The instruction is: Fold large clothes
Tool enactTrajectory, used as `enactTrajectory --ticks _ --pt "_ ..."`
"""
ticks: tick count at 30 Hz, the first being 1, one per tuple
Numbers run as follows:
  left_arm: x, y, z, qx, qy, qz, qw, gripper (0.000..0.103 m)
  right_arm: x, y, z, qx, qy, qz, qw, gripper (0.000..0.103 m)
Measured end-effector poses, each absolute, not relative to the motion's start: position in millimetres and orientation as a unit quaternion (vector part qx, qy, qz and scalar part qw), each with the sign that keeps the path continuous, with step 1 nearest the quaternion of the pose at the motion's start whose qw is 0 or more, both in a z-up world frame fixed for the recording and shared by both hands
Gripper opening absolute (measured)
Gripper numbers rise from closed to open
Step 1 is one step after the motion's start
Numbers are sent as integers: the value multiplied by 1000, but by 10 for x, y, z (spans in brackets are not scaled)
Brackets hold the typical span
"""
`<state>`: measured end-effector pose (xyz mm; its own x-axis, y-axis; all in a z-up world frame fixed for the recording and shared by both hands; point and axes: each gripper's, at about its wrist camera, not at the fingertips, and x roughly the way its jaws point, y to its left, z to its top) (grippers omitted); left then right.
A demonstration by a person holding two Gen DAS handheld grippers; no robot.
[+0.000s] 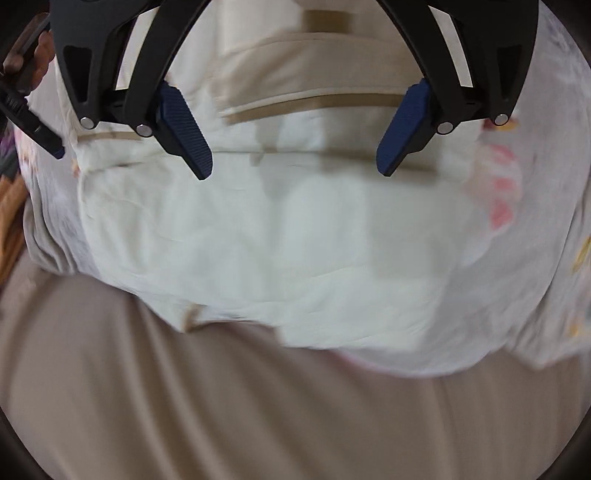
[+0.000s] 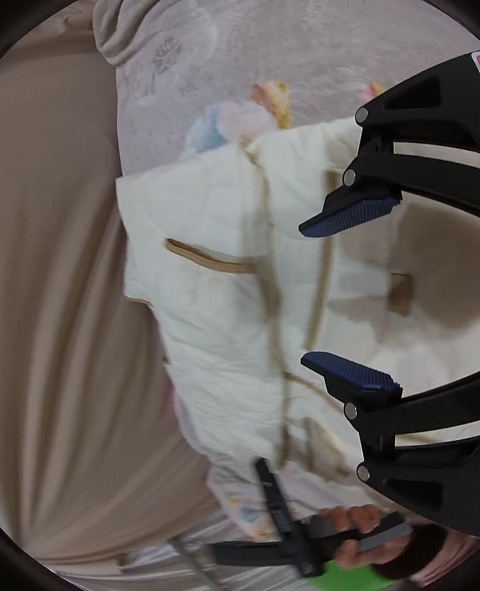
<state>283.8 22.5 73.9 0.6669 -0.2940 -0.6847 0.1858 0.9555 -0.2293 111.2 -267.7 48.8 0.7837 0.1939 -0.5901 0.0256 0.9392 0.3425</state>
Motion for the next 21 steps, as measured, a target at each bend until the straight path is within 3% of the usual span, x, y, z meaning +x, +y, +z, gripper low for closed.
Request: enactTrajectory --ticks 7,8,9,10,11,13,18,21 --pt "3170 1186 369 -253 431 -104 860 86 1900 -2964 405 243 375 46 894 66" --pt "3233 1215 349 -266 431 -98 857 84 1970 -2954 381 244 378 46 892 56" --pt "3292 1238 332 -274 432 -94 854 81 2062 -2918 367 244 382 48 890 27" --pt "3346 1244 336 -275 432 -90 854 70 2130 -2867 389 237 387 54 890 14" --pt "3404 1249 346 -275 429 -86 856 65 2163 -2808 457 226 385 54 893 7" --pt "3499 1242 393 -265 421 -76 864 61 2085 -2662 805 196 331 69 920 5" --pt "3592 1032 345 -209 425 -66 878 61 1796 -2683 1430 163 210 71 961 4" --pt "3565 864 258 -167 415 -51 893 61 2150 -2941 975 152 287 4 946 4"
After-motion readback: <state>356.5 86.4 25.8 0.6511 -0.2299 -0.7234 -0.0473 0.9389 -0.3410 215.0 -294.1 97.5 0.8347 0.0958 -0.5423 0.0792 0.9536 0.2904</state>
